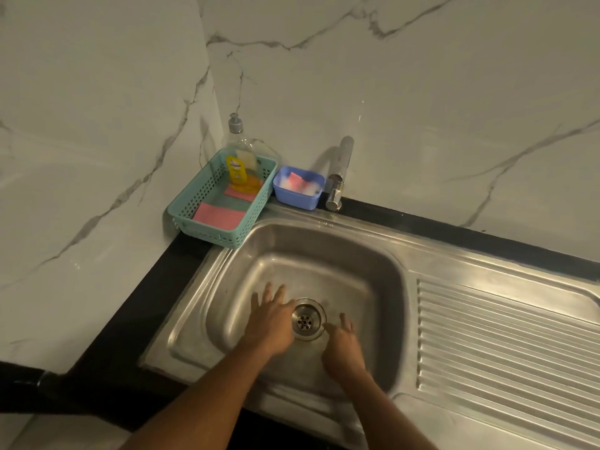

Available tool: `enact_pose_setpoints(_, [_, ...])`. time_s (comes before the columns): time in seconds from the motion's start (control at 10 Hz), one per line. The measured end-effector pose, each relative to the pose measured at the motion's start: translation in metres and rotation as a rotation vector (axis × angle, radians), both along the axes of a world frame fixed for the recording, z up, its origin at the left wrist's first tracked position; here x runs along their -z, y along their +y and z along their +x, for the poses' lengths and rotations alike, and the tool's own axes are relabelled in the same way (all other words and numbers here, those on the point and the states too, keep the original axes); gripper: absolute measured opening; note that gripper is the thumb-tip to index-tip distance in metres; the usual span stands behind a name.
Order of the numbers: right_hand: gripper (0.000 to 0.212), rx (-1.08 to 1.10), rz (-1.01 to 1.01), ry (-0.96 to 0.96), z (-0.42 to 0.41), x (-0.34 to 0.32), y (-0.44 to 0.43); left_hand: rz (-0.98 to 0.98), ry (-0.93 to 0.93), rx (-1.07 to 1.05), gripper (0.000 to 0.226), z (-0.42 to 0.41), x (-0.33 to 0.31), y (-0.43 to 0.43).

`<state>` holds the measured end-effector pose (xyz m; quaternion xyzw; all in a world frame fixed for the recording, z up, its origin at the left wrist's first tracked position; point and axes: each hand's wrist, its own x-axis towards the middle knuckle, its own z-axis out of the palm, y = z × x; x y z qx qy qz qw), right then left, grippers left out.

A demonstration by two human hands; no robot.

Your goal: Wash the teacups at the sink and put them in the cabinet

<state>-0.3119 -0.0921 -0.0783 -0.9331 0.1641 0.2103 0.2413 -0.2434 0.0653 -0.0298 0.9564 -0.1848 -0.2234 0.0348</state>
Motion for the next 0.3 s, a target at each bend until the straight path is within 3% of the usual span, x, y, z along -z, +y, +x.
enact_pose_setpoints(0.1, [0.060,0.094,0.057,-0.011,-0.013,-0.012,0.016,-0.041,0.040,0.083,0.064,-0.016,-0.007,0.003])
enact_pose_setpoints(0.3, [0.051,0.029,-0.086,-0.089,-0.038,-0.052,0.020,-0.076,-0.140,0.185,0.060,-0.051,-0.028,0.014])
